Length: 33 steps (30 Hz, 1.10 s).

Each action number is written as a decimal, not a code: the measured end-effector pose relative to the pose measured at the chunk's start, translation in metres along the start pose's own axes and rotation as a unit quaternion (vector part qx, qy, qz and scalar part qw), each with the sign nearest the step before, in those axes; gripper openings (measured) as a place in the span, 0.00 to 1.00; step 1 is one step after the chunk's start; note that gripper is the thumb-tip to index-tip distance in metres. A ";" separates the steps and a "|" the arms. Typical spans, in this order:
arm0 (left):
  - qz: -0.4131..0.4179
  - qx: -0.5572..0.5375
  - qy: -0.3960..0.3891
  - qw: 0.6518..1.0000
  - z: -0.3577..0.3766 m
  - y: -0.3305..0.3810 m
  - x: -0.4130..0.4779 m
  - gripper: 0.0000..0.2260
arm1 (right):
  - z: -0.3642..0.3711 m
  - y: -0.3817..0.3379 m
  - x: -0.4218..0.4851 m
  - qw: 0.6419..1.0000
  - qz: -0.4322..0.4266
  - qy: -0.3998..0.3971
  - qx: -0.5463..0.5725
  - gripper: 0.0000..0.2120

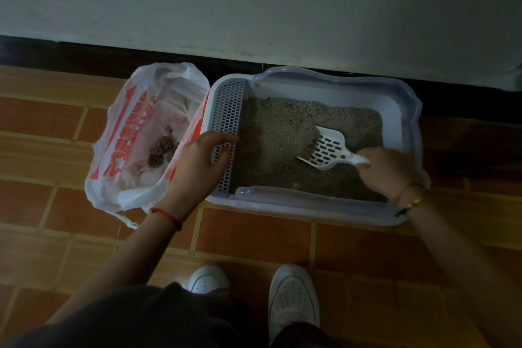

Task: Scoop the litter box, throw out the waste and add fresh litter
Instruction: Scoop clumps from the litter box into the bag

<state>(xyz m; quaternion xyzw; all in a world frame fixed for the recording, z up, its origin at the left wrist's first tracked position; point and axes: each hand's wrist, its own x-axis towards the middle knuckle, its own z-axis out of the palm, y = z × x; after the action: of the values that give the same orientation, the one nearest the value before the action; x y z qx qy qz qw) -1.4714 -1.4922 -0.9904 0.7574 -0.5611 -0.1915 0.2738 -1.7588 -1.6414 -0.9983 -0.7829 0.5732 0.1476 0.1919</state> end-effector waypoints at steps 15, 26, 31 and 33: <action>0.006 0.008 0.029 1.000 -0.009 -0.004 0.000 0.12 | -0.027 -0.014 -0.024 0.978 -0.060 0.053 0.195 0.15; -0.001 0.002 0.049 0.999 -0.021 -0.015 -0.010 0.12 | -0.030 -0.034 -0.023 0.976 -0.088 0.068 0.186 0.16; -0.032 0.006 0.050 0.998 -0.027 -0.023 -0.014 0.13 | -0.034 -0.048 -0.022 0.976 -0.104 0.065 0.178 0.17; -0.039 0.011 0.054 0.998 -0.030 -0.027 -0.016 0.12 | -0.035 -0.054 -0.020 0.977 -0.110 0.065 0.170 0.16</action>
<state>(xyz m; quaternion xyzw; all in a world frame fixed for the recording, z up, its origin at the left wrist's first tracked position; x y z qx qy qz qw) -1.4381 -1.4646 -0.9845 0.7910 -0.5175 -0.1546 0.2875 -1.7132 -1.6262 -0.9513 -0.8050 0.5116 -0.0252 0.2993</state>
